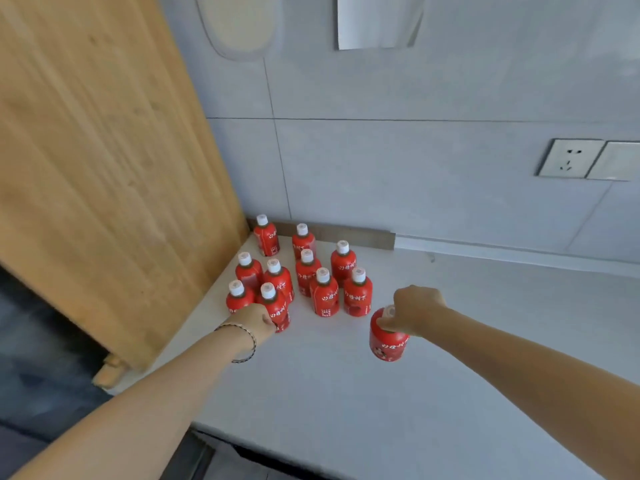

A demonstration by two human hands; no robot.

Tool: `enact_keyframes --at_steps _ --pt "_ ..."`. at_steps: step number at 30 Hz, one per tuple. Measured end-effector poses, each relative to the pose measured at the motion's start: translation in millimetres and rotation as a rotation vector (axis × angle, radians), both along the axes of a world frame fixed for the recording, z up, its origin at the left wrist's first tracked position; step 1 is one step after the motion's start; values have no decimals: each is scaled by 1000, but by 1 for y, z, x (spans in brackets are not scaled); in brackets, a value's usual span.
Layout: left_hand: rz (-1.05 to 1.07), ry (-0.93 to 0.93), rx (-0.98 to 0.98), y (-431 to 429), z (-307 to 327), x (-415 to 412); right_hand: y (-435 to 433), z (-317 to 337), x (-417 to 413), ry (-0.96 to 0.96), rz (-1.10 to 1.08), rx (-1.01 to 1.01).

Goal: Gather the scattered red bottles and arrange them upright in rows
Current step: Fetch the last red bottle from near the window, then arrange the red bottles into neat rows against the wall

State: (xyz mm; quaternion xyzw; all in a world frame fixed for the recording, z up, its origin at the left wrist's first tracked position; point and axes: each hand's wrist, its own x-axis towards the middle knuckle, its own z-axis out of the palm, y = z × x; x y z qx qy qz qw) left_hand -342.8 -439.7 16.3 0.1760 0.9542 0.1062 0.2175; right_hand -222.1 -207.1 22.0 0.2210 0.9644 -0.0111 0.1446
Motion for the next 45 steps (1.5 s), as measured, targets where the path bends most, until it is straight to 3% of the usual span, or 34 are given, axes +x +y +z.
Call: enact_keyframes --at_steps 11,19,27,34,36,39,45 --pt "58 44 122 -13 -6 -170 -66 -56 -171 -81 102 -63" --pt "-171 6 158 -1 -18 -279 -83 -51 -216 -279 -29 -82" --pt "-202 31 234 35 -40 -347 -54 -17 -307 92 -281 -199" --pt "-23 -122 301 74 -65 -383 -21 -60 -374 114 -554 -471" --pt "30 -180 362 83 -79 -388 -18 -78 -386 107 -574 -503" --pt "140 -204 473 93 -94 -394 -16 -97 -401 256 -610 -496" --pt "79 -91 570 114 -107 -415 -13 -105 -446 365 -517 -564"
